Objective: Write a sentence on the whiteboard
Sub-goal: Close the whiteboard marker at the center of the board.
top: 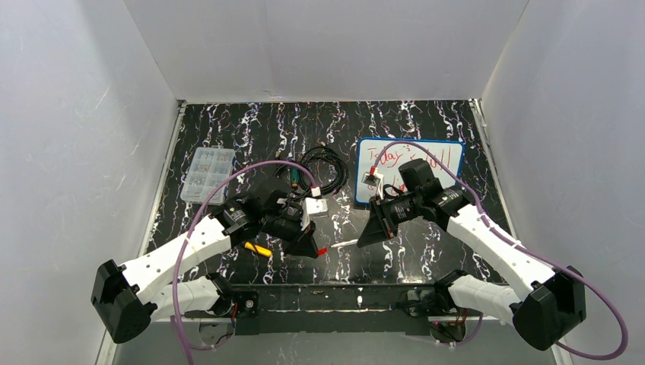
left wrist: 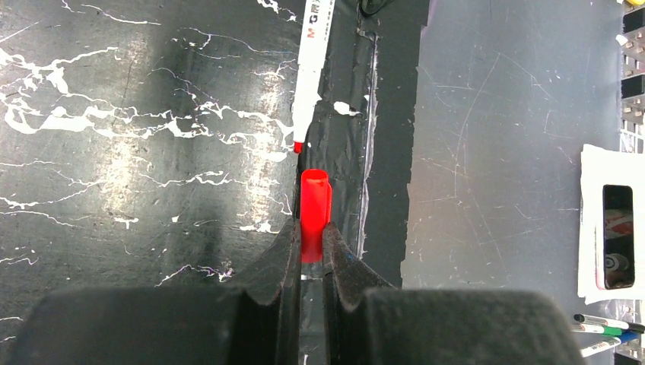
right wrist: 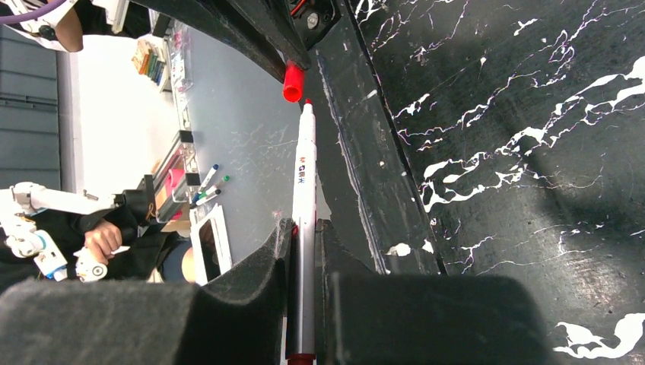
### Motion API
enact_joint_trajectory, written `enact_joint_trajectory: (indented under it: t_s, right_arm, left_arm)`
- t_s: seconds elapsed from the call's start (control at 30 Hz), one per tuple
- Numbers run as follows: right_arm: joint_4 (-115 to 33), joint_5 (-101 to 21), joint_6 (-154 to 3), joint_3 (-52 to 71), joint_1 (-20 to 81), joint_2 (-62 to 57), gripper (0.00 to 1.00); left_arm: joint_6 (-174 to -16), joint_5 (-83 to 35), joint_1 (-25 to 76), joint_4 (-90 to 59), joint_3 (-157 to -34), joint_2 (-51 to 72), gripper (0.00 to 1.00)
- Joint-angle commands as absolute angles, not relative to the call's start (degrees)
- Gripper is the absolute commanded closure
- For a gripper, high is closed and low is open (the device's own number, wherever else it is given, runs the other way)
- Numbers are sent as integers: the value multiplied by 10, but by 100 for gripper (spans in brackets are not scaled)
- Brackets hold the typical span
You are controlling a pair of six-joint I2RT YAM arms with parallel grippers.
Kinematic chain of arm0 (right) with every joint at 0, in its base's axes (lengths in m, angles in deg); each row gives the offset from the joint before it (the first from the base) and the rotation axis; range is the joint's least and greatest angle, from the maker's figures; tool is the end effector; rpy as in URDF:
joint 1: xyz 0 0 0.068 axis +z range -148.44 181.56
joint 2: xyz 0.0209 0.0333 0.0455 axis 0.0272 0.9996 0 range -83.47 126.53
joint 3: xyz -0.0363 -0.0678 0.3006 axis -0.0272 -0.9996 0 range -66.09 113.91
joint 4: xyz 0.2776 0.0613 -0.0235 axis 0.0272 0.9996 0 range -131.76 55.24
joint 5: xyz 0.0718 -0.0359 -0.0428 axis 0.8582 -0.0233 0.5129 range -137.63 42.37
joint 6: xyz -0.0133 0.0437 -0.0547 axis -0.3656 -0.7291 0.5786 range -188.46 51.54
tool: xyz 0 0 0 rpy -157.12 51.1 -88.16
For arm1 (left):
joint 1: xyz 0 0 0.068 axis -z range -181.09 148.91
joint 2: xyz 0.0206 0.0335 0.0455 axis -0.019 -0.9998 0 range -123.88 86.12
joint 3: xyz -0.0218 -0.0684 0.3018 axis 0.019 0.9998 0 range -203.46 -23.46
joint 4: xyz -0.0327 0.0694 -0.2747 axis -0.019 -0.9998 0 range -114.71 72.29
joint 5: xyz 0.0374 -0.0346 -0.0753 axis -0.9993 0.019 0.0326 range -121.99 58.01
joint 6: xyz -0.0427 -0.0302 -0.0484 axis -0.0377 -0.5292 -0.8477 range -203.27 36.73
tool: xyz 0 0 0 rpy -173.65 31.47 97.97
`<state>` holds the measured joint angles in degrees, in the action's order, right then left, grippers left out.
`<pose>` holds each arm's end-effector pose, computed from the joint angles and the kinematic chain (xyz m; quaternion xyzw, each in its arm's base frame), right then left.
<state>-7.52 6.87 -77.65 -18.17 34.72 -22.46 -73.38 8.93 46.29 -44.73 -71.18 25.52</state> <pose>0.1609 0.1622 0.2958 -0.3349 0.7755 0.5145 0.1475 0.1336 -0.2019 0.2994 0.5366 0.6741 -0.4273 0.2739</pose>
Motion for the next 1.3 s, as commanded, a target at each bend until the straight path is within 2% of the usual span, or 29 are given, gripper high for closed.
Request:
enact_joint_trajectory:
  t_s: [0.0,1.27]
  right_arm:
    - [-78,92,-769,-154,354,-224,99]
    - [-95,108,-770,-148,385,-202,99]
  left_arm:
    - [-728,113,462,-452,-714,256,100]
    - [-725,135,471,-452,-715,252,100]
